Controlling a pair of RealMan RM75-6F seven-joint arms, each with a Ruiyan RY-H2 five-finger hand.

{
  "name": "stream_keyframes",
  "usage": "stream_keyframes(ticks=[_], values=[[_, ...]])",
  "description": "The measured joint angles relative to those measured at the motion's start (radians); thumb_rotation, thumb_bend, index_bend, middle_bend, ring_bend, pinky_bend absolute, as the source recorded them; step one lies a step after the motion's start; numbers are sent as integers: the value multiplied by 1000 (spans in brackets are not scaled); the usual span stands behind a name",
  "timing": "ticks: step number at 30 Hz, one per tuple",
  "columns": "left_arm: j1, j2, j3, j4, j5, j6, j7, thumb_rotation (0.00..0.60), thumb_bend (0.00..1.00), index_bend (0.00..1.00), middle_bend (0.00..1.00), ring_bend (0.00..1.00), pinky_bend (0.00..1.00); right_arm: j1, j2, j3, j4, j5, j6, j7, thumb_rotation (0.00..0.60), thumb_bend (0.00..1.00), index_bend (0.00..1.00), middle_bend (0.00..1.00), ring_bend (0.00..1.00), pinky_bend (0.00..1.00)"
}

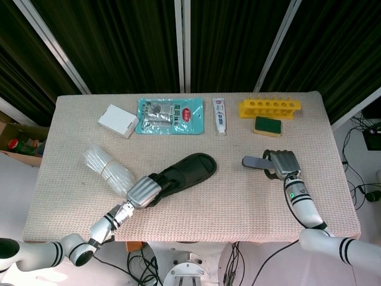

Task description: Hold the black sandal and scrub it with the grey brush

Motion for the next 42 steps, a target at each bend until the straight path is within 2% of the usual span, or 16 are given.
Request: stream_keyframes(ticks=[7, 14, 20, 27, 42], values=[[-5, -10, 2, 14, -2, -12, -13, 600, 540, 162, 346, 229, 309, 0, 73, 41, -70, -54, 15, 49, 600, 463, 747, 602, 504, 498], [-8, -14, 1, 31, -6, -23, -32, 600, 550, 162, 346, 229, 309, 64, 94, 70, -130, -57, -31, 11, 600, 467, 792, 628, 534, 537], [-13, -21, 4, 44, -1, -28, -31, 600, 550, 162, 346, 229, 309, 148, 89, 76, -172, 11, -84, -102, 600, 471, 803, 638, 544, 550], [-12, -17, 6, 44, 3, -23, -27, 600, 552, 162, 346, 229, 308, 267, 30, 75, -202, 150, -101, -232, 600, 475, 816, 647, 551, 559], [-5, -12, 18, 44, 6, -21, -23, 600, 558, 166, 347, 229, 309, 418, -56, 41, -196, 321, -98, -341, 600, 477, 822, 652, 554, 563]])
